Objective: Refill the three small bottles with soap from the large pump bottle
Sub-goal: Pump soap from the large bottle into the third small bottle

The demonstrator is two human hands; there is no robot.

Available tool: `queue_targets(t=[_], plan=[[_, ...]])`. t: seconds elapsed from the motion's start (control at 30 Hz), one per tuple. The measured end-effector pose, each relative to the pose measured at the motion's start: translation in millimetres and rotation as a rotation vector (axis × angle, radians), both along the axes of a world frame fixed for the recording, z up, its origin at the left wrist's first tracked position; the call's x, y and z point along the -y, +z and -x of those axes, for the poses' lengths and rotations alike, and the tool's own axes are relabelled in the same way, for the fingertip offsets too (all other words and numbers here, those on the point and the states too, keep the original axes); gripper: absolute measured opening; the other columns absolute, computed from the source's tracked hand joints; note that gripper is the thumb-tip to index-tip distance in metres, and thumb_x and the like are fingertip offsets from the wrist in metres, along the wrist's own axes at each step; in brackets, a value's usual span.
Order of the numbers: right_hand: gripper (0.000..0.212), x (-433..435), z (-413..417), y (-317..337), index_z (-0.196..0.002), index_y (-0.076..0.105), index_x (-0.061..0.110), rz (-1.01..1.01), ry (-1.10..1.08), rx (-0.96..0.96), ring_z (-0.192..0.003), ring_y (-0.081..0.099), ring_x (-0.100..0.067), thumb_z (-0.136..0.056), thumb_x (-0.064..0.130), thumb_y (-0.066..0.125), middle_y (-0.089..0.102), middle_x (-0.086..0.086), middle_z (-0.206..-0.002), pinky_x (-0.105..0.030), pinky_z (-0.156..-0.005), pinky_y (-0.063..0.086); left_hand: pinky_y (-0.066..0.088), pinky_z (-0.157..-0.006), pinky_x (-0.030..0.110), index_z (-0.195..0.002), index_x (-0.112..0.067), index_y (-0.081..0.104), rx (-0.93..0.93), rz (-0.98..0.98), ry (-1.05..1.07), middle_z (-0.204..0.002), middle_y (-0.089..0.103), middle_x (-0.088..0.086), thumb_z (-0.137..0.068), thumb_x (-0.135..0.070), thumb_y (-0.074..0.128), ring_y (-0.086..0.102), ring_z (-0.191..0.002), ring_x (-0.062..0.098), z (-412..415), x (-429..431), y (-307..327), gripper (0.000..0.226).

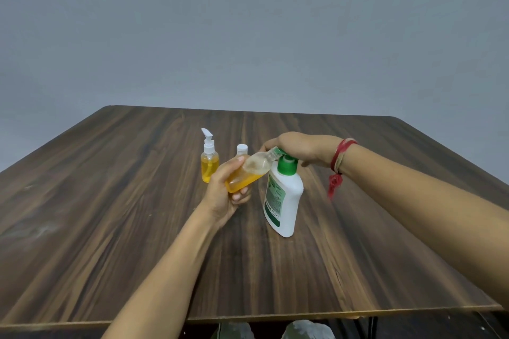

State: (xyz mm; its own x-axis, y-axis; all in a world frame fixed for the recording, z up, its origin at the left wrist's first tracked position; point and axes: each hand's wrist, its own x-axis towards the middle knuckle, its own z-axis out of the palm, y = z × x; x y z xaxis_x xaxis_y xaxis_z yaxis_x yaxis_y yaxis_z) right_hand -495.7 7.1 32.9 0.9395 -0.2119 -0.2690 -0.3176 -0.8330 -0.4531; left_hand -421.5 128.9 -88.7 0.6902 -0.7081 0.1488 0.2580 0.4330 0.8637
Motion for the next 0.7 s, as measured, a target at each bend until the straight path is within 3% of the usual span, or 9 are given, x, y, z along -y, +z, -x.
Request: queue_targets(t=[0.1,0.2,0.3,0.43,0.57,0.7], plan=[[0.037,0.4,-1.3,1.3,-0.125,0.057,0.008,0.008,-0.004,0.012,-0.070,0.046,-0.005,-0.097,0.008,0.032,0.052,-0.007,-0.105,-0.013,-0.053,0.037,0.022,-0.033,0.012,-0.075,-0.005,0.057,-0.014,0.001,0.001,-0.039,0.036,0.000,-0.080,-0.034,0.052,0.027,-0.029,0.005,1.3,0.8,0.4,0.029],[0.038,0.1,0.5,-0.6,-0.123,0.058,0.011,0.002,-0.012,0.029,-0.084,0.051,-0.013,-0.096,0.008,0.032,0.055,-0.011,-0.114,-0.020,-0.064,0.041,0.020,-0.033,0.012,-0.078,-0.006,0.060,-0.014,0.000,0.001,-0.040,0.036,0.001,-0.079,-0.033,0.052,0.026,-0.029,0.005,1.6,0.4,0.8,0.028],[0.037,-1.9,-0.1,2.1,-0.125,0.057,0.010,0.016,0.000,0.004,-0.075,0.048,-0.009,-0.098,0.009,0.032,0.055,-0.010,-0.110,-0.017,-0.055,0.032,0.020,-0.033,0.013,-0.077,-0.006,0.058,-0.011,0.009,-0.005,-0.040,0.036,0.000,-0.079,-0.034,0.053,0.027,-0.029,0.005,2.5,0.1,0.6,0.028],[0.037,-1.2,0.9,-0.2,-0.124,0.058,0.009,0.001,-0.014,0.023,-0.089,0.050,-0.018,-0.097,0.009,0.033,0.057,-0.012,-0.117,-0.022,-0.058,0.039,0.021,-0.033,0.013,-0.078,-0.007,0.061,-0.008,0.010,-0.006,-0.040,0.036,0.000,-0.081,-0.033,0.052,0.028,-0.029,0.005,1.1,1.8,-0.2,0.027],[0.036,-1.6,0.4,3.1,-0.123,0.057,0.006,0.011,-0.013,0.009,-0.067,0.045,-0.007,-0.097,0.007,0.032,0.053,-0.006,-0.095,-0.005,-0.038,0.036,0.021,-0.033,0.013,-0.078,-0.005,0.055,-0.016,0.009,-0.013,-0.040,0.036,0.000,-0.080,-0.034,0.052,0.028,-0.029,0.005,1.4,1.9,-0.9,0.029],[0.037,-1.0,2.3,0.1,-0.124,0.058,0.015,0.005,-0.017,-0.012,-0.089,0.052,-0.015,-0.096,0.011,0.033,0.054,-0.009,-0.115,-0.025,-0.074,0.041,0.021,-0.032,0.014,-0.082,-0.004,0.056,-0.001,0.002,-0.012,-0.039,0.036,0.000,-0.080,-0.033,0.051,0.028,-0.029,0.004,1.9,1.4,-0.1,0.030]])
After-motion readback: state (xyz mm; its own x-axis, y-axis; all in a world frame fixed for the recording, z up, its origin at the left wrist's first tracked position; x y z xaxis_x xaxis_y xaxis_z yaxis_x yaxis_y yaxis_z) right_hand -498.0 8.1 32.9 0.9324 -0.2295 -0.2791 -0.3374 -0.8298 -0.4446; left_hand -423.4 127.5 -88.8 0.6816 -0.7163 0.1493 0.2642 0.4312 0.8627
